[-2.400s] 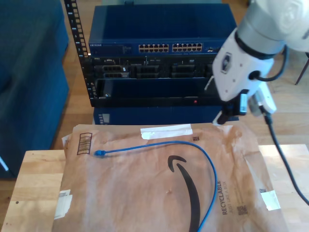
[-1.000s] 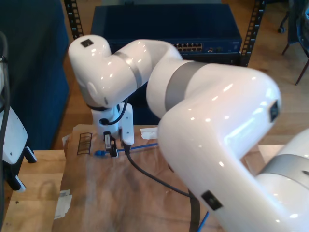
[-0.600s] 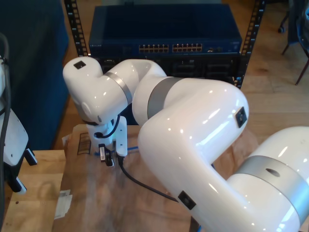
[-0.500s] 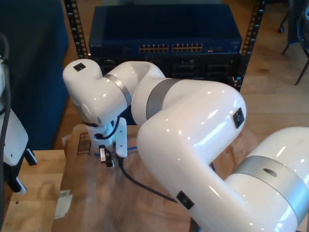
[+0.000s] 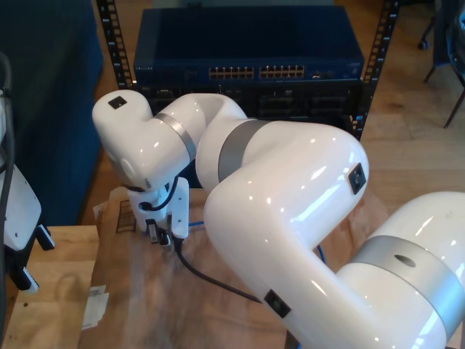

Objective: Grab the cable and plug it in

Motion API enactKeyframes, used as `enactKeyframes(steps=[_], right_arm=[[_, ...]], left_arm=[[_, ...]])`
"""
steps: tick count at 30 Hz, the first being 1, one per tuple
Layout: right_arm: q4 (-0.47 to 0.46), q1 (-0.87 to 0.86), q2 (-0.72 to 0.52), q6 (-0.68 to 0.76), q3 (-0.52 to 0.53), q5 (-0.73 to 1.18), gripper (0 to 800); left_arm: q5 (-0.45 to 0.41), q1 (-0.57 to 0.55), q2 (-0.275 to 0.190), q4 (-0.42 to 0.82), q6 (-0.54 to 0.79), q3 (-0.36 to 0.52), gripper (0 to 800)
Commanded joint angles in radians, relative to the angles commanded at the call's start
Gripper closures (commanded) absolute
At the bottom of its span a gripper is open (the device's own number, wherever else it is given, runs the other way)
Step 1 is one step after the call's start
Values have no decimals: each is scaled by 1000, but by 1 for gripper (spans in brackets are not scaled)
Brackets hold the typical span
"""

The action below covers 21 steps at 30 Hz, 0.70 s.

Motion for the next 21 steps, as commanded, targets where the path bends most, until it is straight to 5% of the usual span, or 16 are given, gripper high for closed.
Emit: enactKeyframes(steps=[5,11,16,21], right_arm=[[-8,0,2,3,-2,-9,656],[-11,0,0,-2,-15,-8,781],[-9,-3,-52,-8,2,9,797],[-3,-49,-252,-68,121,55,797]], left_arm=[[0,0,0,0,0,0,1],[0,0,0,0,0,0,1],[3,0,0,0,-2,-5,1],[6,-8,0,-51,-6,-5,1]])
